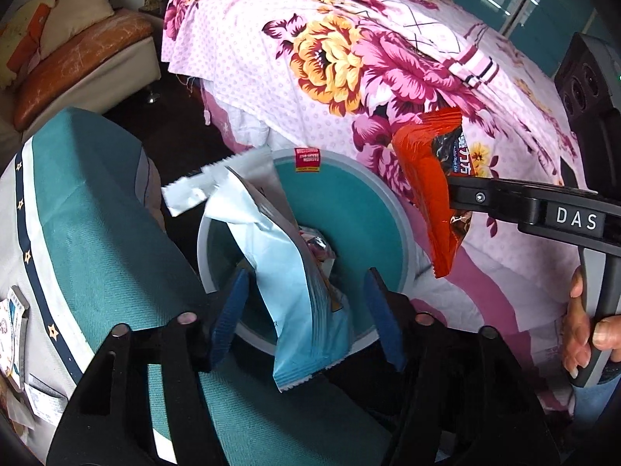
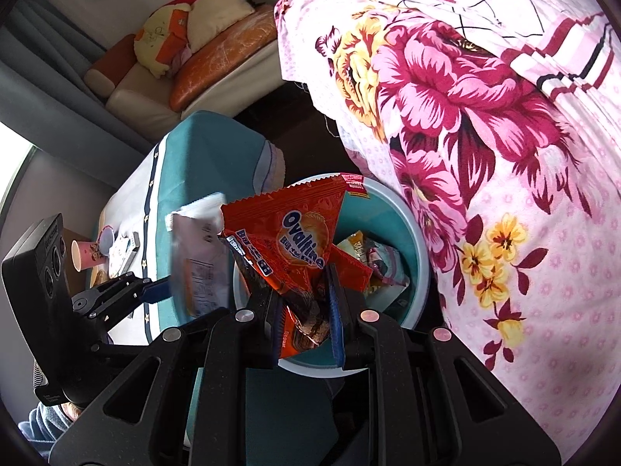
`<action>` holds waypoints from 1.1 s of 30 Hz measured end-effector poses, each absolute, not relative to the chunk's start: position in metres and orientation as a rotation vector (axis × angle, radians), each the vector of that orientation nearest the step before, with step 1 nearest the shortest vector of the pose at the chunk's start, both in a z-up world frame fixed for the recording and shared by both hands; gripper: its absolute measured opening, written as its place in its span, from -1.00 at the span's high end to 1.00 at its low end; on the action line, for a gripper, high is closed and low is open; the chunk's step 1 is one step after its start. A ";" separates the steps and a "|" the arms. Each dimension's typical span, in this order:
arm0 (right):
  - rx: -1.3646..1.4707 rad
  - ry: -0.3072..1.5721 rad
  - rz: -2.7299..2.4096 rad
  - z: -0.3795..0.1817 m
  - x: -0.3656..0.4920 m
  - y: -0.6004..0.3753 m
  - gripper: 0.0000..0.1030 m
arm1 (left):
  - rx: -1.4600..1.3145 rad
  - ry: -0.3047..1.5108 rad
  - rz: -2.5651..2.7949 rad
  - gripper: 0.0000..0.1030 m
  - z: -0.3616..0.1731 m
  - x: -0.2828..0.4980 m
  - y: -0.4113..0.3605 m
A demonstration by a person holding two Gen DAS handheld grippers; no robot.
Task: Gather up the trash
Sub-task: 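Carry blue wrapper and Ovaltine bag over the teal bin and release both, then move both tools back over the table toward the cup and bowl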
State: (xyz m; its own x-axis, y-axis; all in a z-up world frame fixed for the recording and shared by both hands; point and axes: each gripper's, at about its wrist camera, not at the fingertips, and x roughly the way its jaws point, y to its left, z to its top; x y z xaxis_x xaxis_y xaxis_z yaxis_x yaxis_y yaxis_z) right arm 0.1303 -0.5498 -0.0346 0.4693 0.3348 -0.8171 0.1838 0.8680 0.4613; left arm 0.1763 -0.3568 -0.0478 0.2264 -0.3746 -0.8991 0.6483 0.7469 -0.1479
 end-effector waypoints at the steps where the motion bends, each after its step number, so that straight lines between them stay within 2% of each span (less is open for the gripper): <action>1: 0.539 1.095 0.098 -0.035 0.131 -0.550 0.65 | 0.283 1.133 -0.710 -0.55 -0.048 0.177 -0.357; 2: 0.538 1.096 0.096 -0.036 0.132 -0.551 0.65 | 0.284 1.128 -0.703 -0.69 -0.048 0.177 -0.357; 4: 0.537 1.100 0.096 -0.036 0.134 -0.551 0.65 | 0.277 1.130 -0.691 -0.77 -0.049 0.180 -0.355; 19: 0.490 1.134 0.108 -0.038 0.154 -0.526 0.59 | 0.244 1.141 -0.595 -0.79 -0.050 0.185 -0.310; 22: 0.483 1.142 0.107 -0.038 0.157 -0.520 0.39 | 0.237 1.148 -0.587 -0.80 -0.050 0.185 -0.303; 24: 0.477 1.146 0.103 -0.037 0.158 -0.515 -0.07 | 0.232 1.148 -0.582 -0.80 -0.050 0.185 -0.298; 28: 0.460 1.151 0.088 -0.034 0.158 -0.507 -0.30 | 0.218 1.145 -0.578 -0.80 -0.049 0.183 -0.285; 29: 0.464 1.156 0.082 -0.034 0.158 -0.506 -0.48 | 0.215 1.146 -0.575 -0.80 -0.048 0.183 -0.283; 33: 0.449 1.174 0.057 -0.032 0.157 -0.498 -0.52 | 0.197 1.146 -0.562 -0.80 -0.046 0.180 -0.269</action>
State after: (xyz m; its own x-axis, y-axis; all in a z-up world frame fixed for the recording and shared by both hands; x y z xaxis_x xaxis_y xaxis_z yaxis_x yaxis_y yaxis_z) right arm 0.1567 -0.4976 -0.0322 0.3958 0.2739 -0.8765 0.1876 0.9103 0.3691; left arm 0.1804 -0.2686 -0.0465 0.2924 -0.3205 -0.9010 0.5165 0.8459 -0.1332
